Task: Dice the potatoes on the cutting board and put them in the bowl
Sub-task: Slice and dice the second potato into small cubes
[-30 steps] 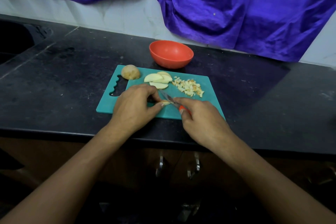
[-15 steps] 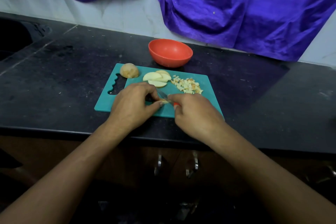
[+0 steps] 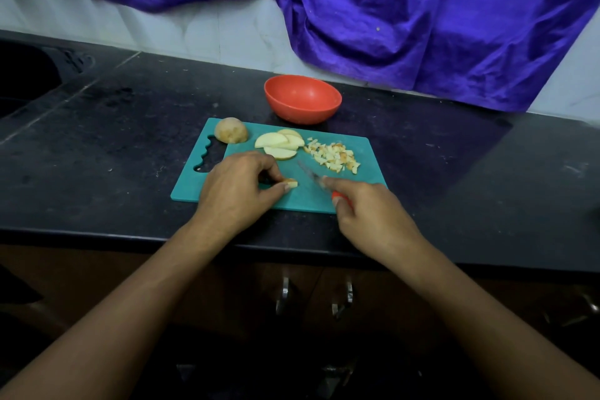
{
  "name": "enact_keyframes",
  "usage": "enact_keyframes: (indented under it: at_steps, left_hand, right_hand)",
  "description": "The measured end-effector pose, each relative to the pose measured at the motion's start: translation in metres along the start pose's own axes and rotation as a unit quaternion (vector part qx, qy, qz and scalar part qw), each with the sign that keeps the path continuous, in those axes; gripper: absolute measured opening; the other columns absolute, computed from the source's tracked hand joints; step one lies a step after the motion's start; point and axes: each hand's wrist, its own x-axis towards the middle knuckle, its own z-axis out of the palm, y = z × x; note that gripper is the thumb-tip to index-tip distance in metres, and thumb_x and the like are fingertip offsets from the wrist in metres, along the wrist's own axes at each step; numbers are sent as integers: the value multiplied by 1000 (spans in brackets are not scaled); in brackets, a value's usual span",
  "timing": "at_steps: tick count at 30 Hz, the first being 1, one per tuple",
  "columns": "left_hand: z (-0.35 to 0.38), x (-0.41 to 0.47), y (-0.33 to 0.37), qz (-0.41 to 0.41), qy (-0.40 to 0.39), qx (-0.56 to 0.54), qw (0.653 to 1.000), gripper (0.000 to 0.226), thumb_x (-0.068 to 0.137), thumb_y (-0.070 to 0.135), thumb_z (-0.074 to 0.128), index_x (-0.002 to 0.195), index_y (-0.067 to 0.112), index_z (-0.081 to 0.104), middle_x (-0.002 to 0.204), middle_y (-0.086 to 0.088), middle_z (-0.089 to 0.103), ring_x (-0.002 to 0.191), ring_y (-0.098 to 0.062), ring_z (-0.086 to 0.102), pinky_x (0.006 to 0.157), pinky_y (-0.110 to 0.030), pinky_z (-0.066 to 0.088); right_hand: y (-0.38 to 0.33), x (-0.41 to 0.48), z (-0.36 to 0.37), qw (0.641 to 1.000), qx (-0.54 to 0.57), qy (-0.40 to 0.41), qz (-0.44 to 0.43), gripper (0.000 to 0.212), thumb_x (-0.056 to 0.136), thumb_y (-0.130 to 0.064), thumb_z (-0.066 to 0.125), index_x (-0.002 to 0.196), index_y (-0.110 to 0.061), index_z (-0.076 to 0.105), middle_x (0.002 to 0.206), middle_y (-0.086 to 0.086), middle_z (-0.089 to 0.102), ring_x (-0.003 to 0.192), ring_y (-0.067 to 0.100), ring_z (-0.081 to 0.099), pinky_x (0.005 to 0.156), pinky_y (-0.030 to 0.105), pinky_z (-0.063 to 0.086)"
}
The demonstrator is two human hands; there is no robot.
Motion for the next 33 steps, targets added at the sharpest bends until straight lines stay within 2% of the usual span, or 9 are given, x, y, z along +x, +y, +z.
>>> enact_keyframes:
  at_steps: [4, 8, 11, 13, 19, 23, 25, 30, 33]
  left_hand:
    - [1, 1, -1, 2, 3, 0, 1000, 18, 82, 50, 78, 82, 34, 69, 92, 19, 66, 92, -2, 60, 80, -34, 56]
    - [1, 1, -2, 1, 8, 7, 1000, 19, 82, 50, 79, 83, 34, 70, 91, 19, 67, 93, -2, 60, 81, -35, 56]
    - [2, 1, -2, 3, 10, 7, 1000, 19, 82, 50, 78, 84, 34, 70, 91, 18, 67, 93, -3, 60, 82, -37, 57]
    - [2, 1, -2, 4, 13, 8, 1000, 19, 81, 51, 78, 85, 34, 70, 90, 18, 67, 93, -3, 60, 82, -38, 57]
    - [2, 1, -2, 7, 15, 5, 1000, 19, 81, 49, 79, 85, 33, 71, 89, 17, 66, 91, -3, 61, 82, -38, 57]
    - [1, 0, 0, 10, 14, 8, 1000, 17, 82, 46, 80, 86, 32, 72, 89, 17, 66, 91, -3, 60, 82, -37, 56]
    - [1, 0, 0, 12, 13, 7, 1000, 16, 82, 46, 80, 86, 32, 72, 89, 18, 66, 91, -3, 60, 82, -37, 57]
    - [1, 0, 0, 7, 16, -2, 1000, 14, 83, 44, 80, 84, 32, 72, 88, 18, 67, 91, -3, 61, 81, -37, 56]
    - [1, -1, -1, 9, 19, -3, 1000, 14, 83, 45, 79, 83, 32, 73, 87, 19, 68, 90, -2, 61, 79, -36, 55]
  right_hand:
    - [-2, -2, -4, 999, 51, 6, -4, 43, 106, -29, 50, 147, -41, 51, 98, -13, 67, 62, 13, 64, 55, 33, 55]
    - [-13, -4, -1, 999, 37, -5, -19, 42, 106, -30, 49, 146, -44, 52, 104, -12, 67, 61, 4, 55, 51, 19, 39]
    - [-19, 0, -3, 999, 21, -20, -19, 43, 105, -28, 50, 146, -42, 53, 125, -9, 65, 73, 2, 52, 60, 21, 40]
    - [-22, 2, -5, 999, 6, -34, -17, 43, 105, -28, 50, 146, -41, 53, 130, -9, 62, 72, 1, 47, 59, 21, 36]
    - [-25, 11, -13, 998, 0, -68, -15, 42, 105, -26, 50, 144, -41, 55, 115, -9, 62, 67, 5, 57, 55, 23, 45]
    - [-35, 19, -7, 998, -19, -64, -16, 43, 103, -25, 50, 144, -38, 56, 135, -6, 62, 105, 15, 62, 88, 38, 56]
    - [-38, 17, -2, 998, -32, -48, -18, 44, 103, -26, 49, 145, -37, 55, 138, -4, 61, 114, 17, 60, 95, 41, 54]
    - [-33, -4, 12, 996, -76, 0, -53, 49, 106, -28, 44, 153, -38, 42, 96, -2, 65, 80, 15, 59, 68, 35, 50]
    - [-28, -13, 20, 988, -129, 17, -82, 55, 104, -26, 44, 158, -34, 34, 84, -4, 56, 80, 19, 60, 67, 38, 50]
